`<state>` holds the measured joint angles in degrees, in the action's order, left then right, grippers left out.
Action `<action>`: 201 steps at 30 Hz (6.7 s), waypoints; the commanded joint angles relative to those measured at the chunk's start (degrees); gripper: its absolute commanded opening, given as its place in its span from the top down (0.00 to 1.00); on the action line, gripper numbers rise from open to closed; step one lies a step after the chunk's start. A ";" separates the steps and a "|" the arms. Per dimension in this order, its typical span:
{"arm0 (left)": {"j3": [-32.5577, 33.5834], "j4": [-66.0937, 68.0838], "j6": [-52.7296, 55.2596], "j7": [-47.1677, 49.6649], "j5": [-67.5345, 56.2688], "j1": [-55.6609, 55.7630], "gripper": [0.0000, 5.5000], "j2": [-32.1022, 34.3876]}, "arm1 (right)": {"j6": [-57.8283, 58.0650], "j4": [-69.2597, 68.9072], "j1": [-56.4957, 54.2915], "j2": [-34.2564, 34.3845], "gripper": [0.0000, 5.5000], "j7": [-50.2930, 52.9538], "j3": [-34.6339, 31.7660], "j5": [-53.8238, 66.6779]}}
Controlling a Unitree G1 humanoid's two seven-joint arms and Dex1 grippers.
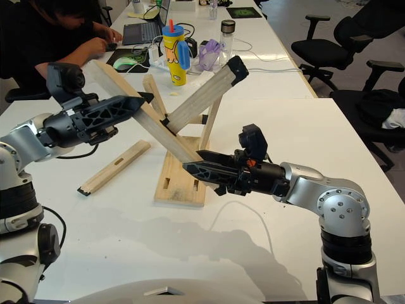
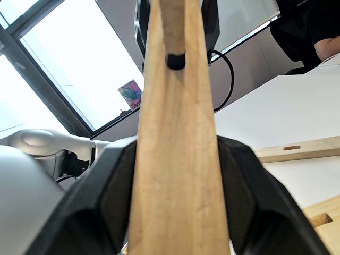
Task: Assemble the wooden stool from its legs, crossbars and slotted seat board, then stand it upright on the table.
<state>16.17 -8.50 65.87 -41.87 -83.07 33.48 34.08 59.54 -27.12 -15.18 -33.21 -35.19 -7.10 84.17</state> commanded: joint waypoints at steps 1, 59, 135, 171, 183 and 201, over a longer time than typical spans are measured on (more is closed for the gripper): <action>-1.37 -1.22 -0.05 -2.09 3.16 -0.88 0.62 2.60 | -0.55 -0.17 -1.73 -1.25 0.63 -1.17 0.37 -0.55; -9.53 3.88 -25.97 -19.37 42.40 -9.39 0.63 9.31 | -51.40 22.23 6.22 -0.38 0.29 -5.09 22.64 -84.25; -18.43 20.92 -40.14 0.44 79.26 -24.08 0.02 11.57 | -19.67 20.87 10.79 20.56 0.43 7.76 32.24 -74.55; 8.81 19.57 -34.52 -8.83 41.28 -5.51 0.62 3.95 | -23.87 13.86 13.13 9.07 0.36 1.14 -1.58 -55.35; 0.68 -13.57 -8.65 10.81 3.24 3.88 0.62 -0.54 | -2.97 6.98 5.04 -0.54 0.02 -6.16 -19.87 -3.85; -19.68 -18.42 -8.80 -2.06 16.74 -12.06 0.62 0.37 | -0.97 10.75 2.67 -8.89 0.08 -2.56 -17.35 14.83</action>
<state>-3.37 -27.41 57.34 -42.23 -66.65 21.90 33.90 57.34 -16.29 -11.50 -39.93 -36.51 -25.75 99.80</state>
